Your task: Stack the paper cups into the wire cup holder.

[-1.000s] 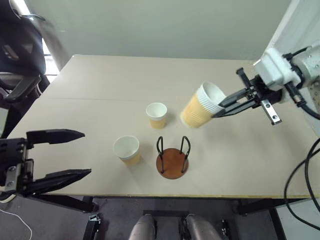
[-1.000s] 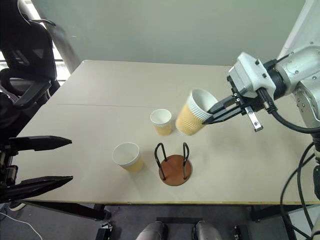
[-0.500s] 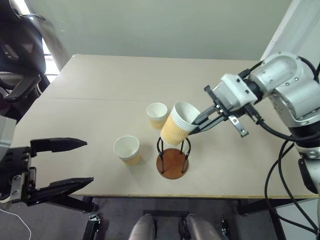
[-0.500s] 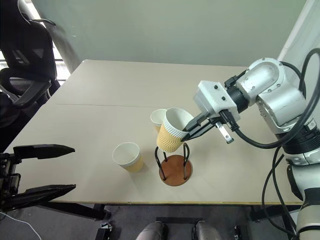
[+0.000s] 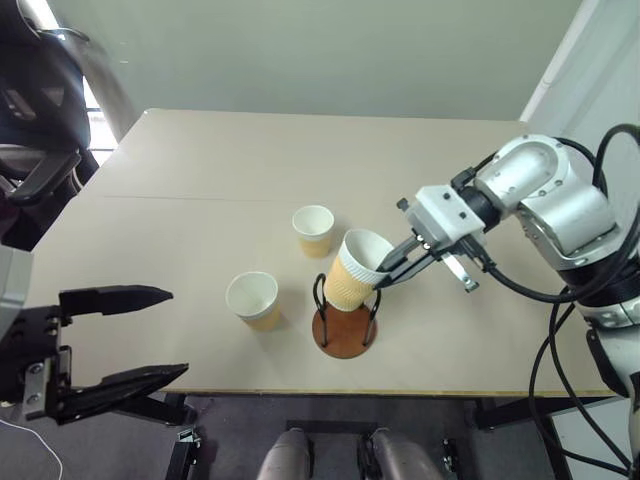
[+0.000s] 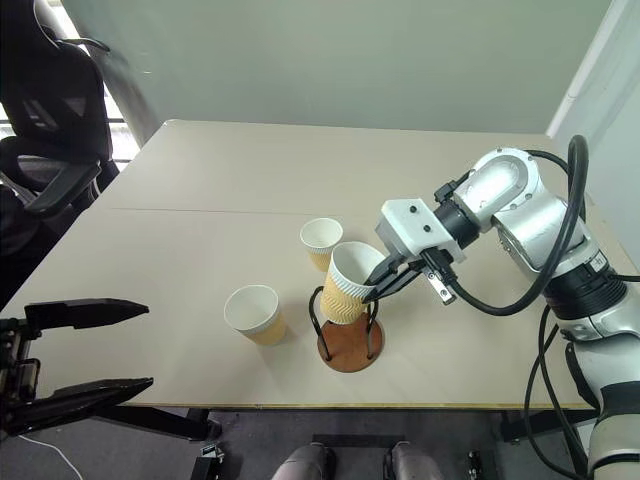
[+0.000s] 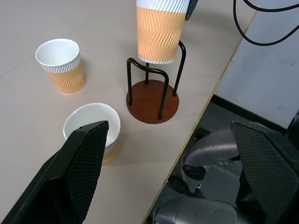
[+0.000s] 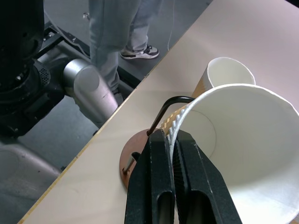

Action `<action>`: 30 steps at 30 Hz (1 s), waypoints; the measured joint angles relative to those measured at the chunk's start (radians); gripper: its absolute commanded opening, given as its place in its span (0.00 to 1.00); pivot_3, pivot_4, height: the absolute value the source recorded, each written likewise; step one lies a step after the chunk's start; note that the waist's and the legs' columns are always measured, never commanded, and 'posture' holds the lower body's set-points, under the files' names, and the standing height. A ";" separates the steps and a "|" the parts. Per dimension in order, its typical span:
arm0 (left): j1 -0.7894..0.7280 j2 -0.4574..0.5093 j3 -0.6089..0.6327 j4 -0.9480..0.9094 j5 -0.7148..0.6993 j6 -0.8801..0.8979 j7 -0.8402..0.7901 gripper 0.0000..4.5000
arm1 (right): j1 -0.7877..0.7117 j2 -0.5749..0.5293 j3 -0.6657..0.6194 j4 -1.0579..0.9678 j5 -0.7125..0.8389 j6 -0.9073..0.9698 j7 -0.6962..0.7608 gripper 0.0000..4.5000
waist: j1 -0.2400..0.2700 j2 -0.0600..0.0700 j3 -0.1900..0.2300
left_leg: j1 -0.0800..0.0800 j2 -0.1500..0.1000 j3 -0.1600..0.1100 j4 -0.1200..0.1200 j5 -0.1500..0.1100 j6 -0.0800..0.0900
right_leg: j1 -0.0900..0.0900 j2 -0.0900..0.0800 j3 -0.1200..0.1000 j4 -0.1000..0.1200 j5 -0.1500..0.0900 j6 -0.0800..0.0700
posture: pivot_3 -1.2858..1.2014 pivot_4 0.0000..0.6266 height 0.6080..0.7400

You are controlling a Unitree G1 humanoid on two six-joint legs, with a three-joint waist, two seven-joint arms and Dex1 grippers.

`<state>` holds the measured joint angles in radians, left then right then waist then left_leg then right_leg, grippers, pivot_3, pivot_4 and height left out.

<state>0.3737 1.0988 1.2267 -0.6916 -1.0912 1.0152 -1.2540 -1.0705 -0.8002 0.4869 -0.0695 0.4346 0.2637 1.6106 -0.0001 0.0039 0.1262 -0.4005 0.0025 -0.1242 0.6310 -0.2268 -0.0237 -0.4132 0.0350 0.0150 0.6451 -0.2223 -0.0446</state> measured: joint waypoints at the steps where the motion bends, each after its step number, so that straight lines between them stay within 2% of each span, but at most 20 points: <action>1: 0.000 0.000 0.002 0.000 -0.003 0.000 0.001 1.00 | 0.006 0.001 0.001 -0.008 -0.005 -0.001 0.000 0.01 | 0.000 0.000 0.000 | 0.000 0.000 0.000 0.000 0.000 0.000 | 0.000 0.000 0.000 0.000 0.000 0.000 | 0.52 0.24 1.00; 14: 0.000 0.004 0.006 0.002 -0.013 -0.003 0.016 1.00 | 0.049 0.018 0.004 -0.038 -0.077 -0.018 0.000 0.01 | 0.000 0.000 0.000 | 0.000 0.000 0.000 0.000 0.000 0.000 | 0.000 0.000 0.000 0.000 0.000 0.000 | 0.52 0.24 1.00; 19: -0.001 0.011 0.005 0.003 -0.012 -0.003 0.016 1.00 | 0.053 0.019 0.004 -0.037 -0.095 -0.018 0.000 0.35 | 0.000 0.000 0.000 | 0.000 0.000 0.000 0.000 -0.001 -0.001 | 0.000 0.000 0.000 0.000 0.000 0.000 | 0.52 0.24 1.00; 27: -0.005 0.023 -0.022 0.019 0.012 -0.025 0.010 1.00 | 0.046 0.038 -0.001 0.005 -0.133 -0.022 0.000 0.98 | 0.000 0.000 0.000 | 0.000 0.000 0.000 0.000 -0.001 -0.001 | 0.000 0.000 0.000 0.000 0.000 0.000 | 0.52 0.24 1.00; 30: -0.006 0.051 -0.080 0.034 0.076 -0.061 0.004 1.00 | 0.036 0.015 -0.049 0.055 -0.136 -0.005 -0.001 1.00 | 0.006 0.000 0.000 | -0.001 0.000 0.000 0.001 -0.001 -0.001 | -0.001 0.000 0.000 0.000 0.000 0.000 | 0.52 0.24 1.00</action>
<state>0.3676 1.1500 1.1472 -0.6580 -1.0155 0.9544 -1.2496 -1.0340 -0.7853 0.4375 -0.0142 0.2988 0.2583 1.6100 0.0057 0.0040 0.1263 -0.4012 0.0025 -0.1246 0.6317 -0.2279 -0.0247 -0.4141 0.0348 0.0150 0.6446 -0.2220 -0.0449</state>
